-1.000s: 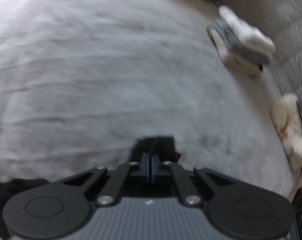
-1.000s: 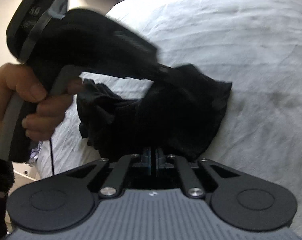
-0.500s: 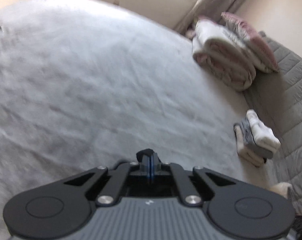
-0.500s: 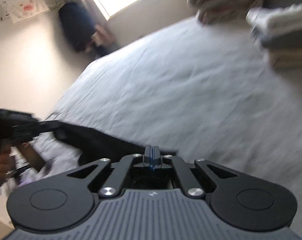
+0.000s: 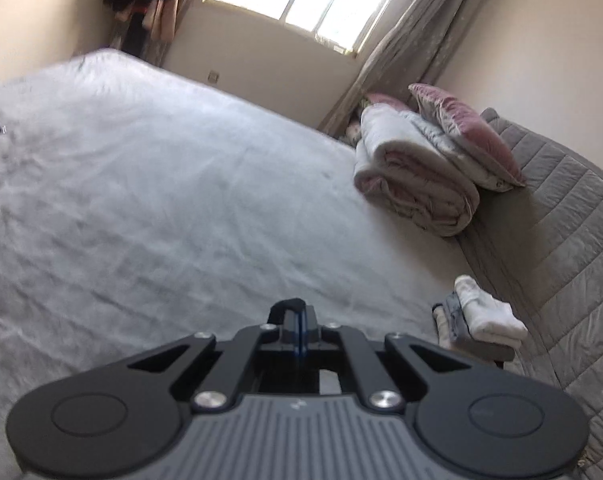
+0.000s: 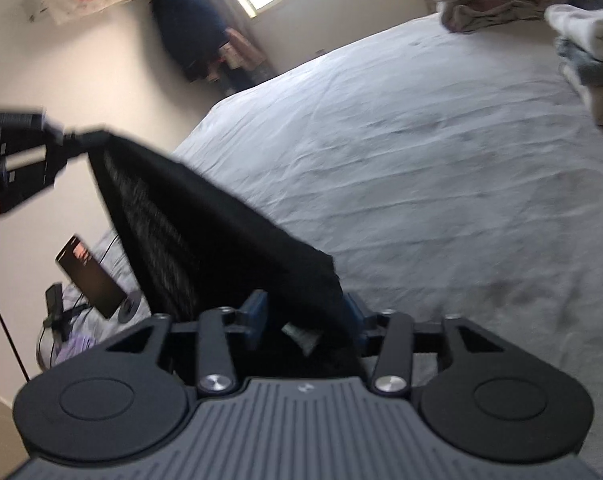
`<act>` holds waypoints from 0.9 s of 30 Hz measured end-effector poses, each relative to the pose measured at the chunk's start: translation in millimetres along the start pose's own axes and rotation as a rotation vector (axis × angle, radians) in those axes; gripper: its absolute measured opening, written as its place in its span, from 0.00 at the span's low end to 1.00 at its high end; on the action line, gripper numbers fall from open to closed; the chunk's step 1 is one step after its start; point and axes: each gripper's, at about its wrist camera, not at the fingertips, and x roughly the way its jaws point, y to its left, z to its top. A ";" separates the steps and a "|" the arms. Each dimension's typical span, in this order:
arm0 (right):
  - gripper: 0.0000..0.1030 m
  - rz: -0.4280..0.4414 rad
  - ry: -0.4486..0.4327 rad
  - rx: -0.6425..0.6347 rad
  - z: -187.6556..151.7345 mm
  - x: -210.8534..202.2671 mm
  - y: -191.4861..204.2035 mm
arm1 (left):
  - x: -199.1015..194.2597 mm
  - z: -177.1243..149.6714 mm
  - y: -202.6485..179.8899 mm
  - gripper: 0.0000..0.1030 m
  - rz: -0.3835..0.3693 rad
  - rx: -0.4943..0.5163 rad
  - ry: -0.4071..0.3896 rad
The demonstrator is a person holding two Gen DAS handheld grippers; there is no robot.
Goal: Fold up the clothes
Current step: 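Raise the garment high with the right gripper to let it hang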
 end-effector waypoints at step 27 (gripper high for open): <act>0.48 -0.050 0.037 -0.713 -92.0 103.7 131.9 | -25.7 -12.8 132.3 0.01 -0.024 -0.332 -0.171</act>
